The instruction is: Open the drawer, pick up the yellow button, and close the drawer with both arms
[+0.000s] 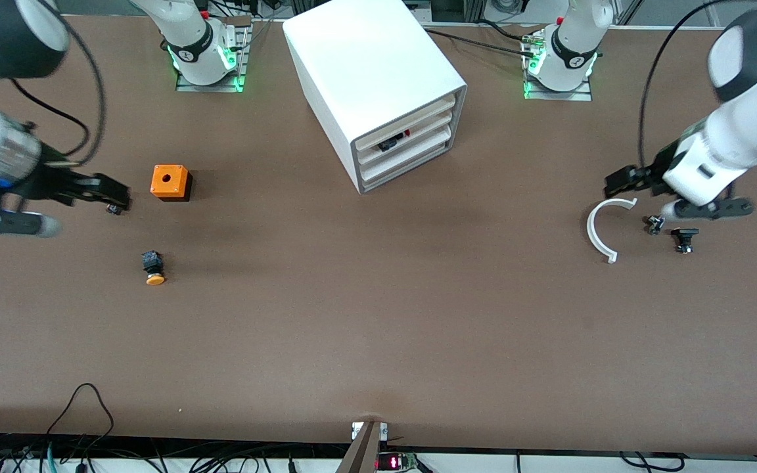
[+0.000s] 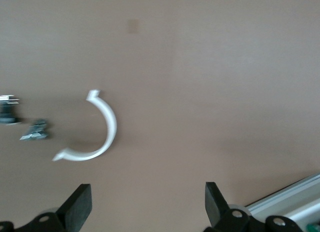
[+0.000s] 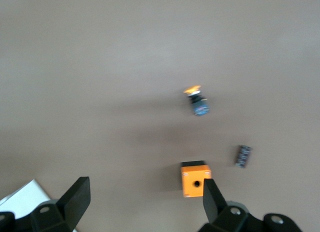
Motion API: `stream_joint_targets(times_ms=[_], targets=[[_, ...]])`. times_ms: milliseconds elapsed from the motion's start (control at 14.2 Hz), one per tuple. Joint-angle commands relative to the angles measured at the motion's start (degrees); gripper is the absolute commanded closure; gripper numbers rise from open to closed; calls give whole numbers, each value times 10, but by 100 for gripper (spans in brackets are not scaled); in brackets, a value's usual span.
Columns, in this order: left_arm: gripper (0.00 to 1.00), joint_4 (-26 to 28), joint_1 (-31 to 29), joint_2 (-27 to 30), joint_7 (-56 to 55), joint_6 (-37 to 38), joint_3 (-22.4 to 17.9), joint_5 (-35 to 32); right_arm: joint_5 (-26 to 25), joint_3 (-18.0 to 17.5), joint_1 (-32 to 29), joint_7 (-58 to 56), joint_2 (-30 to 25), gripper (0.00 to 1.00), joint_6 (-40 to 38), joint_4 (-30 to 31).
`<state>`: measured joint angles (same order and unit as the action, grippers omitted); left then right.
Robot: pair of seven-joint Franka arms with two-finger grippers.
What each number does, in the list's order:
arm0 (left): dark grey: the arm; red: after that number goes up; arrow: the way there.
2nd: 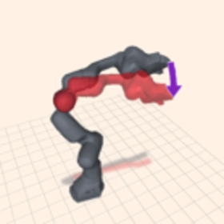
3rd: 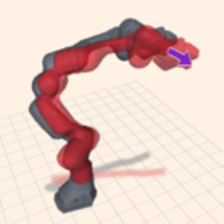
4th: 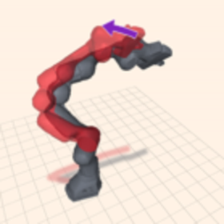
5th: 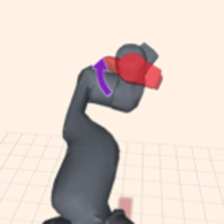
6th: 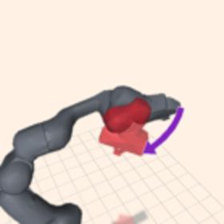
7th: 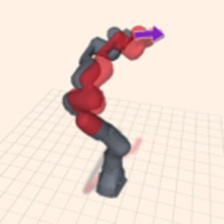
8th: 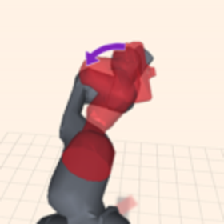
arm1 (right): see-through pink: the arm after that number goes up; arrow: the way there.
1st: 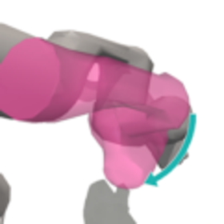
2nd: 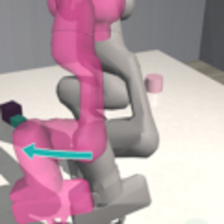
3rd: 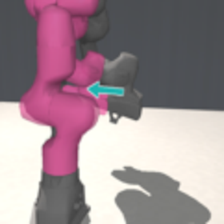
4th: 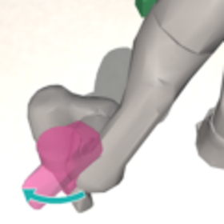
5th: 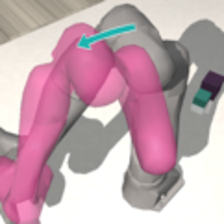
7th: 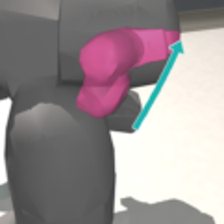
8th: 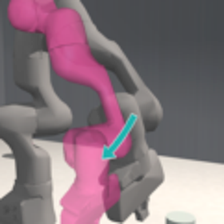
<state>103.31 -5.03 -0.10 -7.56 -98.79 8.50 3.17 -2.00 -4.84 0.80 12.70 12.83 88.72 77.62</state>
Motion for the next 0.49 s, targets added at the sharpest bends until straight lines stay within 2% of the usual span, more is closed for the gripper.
stream_joint_targets(times_ms=[0,281,422], targets=[[0,-18,0,16,11,30,5,-37,-5,36,-28,-6,-33,0,-12,3],[0,-20,-8,17,35,30,5,-36,-4,91,-30,-9,-73,0,-39,31],[0,-23,-10,17,31,37,4,-33,-5,96,-30,-24,-90,0,-41,57]])
